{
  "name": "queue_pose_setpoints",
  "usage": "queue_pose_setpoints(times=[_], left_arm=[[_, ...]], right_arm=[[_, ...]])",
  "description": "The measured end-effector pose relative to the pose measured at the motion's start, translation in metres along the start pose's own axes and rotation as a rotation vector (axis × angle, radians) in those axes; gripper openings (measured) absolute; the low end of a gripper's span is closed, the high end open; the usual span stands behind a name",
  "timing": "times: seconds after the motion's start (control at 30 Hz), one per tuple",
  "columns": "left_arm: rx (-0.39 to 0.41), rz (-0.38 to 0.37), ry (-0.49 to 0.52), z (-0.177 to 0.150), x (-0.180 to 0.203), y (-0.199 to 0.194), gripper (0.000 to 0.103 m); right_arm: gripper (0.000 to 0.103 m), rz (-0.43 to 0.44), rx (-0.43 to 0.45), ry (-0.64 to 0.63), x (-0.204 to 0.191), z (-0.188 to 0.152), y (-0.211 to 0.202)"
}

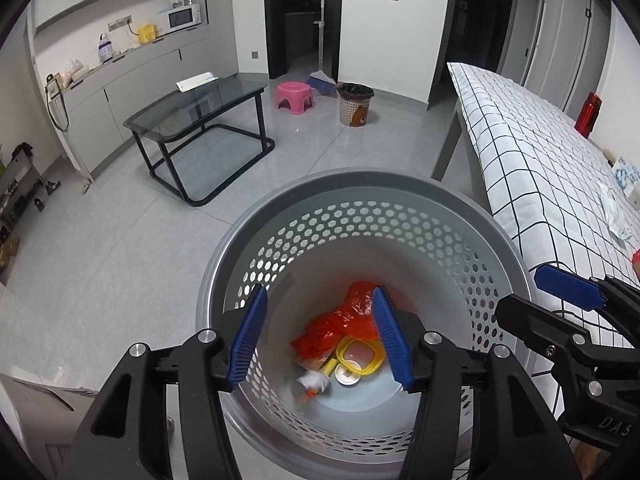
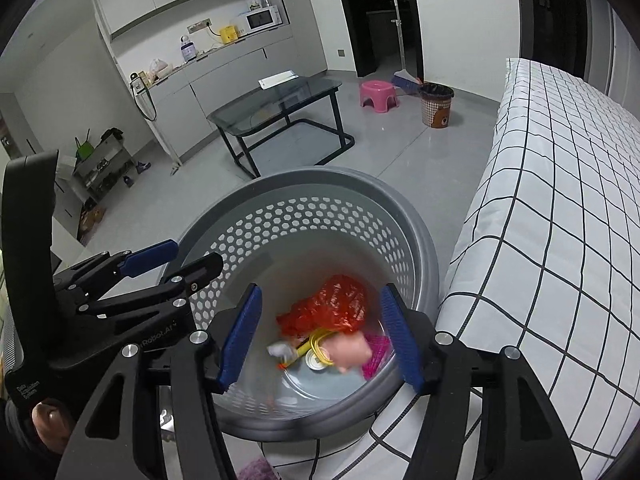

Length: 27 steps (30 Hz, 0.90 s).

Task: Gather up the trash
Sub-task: 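Carry pig and paper over the basket and open both tools to drop them, then move both tools back over the bed toward the toothpaste box and packet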

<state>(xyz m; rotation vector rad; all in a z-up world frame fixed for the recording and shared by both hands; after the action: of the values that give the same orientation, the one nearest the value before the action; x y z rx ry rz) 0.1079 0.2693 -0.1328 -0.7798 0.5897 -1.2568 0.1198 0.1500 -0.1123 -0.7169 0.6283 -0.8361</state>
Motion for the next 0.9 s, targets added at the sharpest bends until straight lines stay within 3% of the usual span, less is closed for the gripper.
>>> queue_pose_setpoints(times=[0.3,0.67,0.9], left_arm=[[-0.004,0.008,-0.003,-0.002,-0.003,-0.003,0.059],[0.036,0.008,0.009,0.005,0.004,-0.025,0.076],[0.072,-0.037,0.042,0.010,0.034,-0.042,0.085]], right_arm=[[0.059,0.003,0.000,0.000,-0.002,0.001,-0.001],[0.059,-0.009,0.037,0.020,0.004,-0.005,-0.021],[0.060,-0.051,0.083,0.069,0.029,-0.016,-0.056]])
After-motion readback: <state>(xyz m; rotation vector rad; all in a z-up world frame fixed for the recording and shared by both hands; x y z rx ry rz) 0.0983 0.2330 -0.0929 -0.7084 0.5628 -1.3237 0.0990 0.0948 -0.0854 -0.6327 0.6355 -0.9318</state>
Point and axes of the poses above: each gripper's, at about its wrist camera, not at the fingertips, and y roughly the way its jaws point, x to its right, z to its top, the point moved 8 cm from there along y, roughly the way its jaws point, and after that the axes turned 1 degree about -y, right-handed, at the moved point
